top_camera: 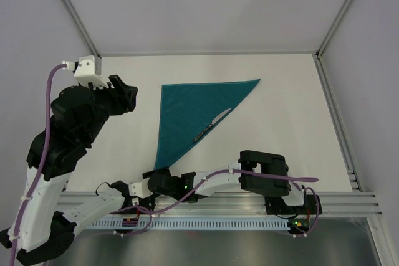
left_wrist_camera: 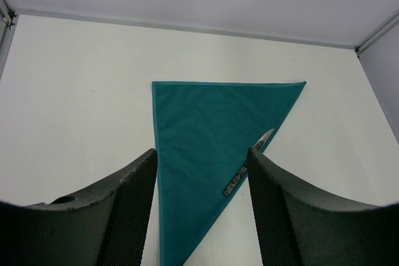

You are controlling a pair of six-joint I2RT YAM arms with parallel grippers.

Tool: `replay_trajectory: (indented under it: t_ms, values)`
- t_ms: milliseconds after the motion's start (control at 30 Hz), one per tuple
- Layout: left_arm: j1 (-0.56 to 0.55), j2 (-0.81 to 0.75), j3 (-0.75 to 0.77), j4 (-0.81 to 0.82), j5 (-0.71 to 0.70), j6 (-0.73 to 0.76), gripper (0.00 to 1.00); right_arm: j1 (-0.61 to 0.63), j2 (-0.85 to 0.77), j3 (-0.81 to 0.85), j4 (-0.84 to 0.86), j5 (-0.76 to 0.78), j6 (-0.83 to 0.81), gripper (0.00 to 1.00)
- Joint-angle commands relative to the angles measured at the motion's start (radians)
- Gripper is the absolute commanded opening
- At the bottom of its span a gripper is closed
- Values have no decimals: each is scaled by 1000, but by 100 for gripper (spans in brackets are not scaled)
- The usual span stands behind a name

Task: Fold the napkin, place the utensils inside, and roll it up
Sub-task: Fold the napkin

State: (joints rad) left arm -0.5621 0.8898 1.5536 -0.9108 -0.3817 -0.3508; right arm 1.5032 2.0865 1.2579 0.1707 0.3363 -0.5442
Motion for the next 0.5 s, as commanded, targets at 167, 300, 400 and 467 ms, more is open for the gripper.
replay_trajectory:
  t_ms: [167,300,400,467]
  values:
    - [-10,-117,-1,4,-25,39,65,-21,132,149,82,72,6,58]
    - [-9,-152,5,-32,-46,35,65,-21,122,146,81,67,12,58]
    - [-10,-175,-4,-53,-63,26,65,-27,103,141,75,55,33,59]
    - [-10,-186,-12,-59,-69,19,65,-37,86,143,58,38,49,60]
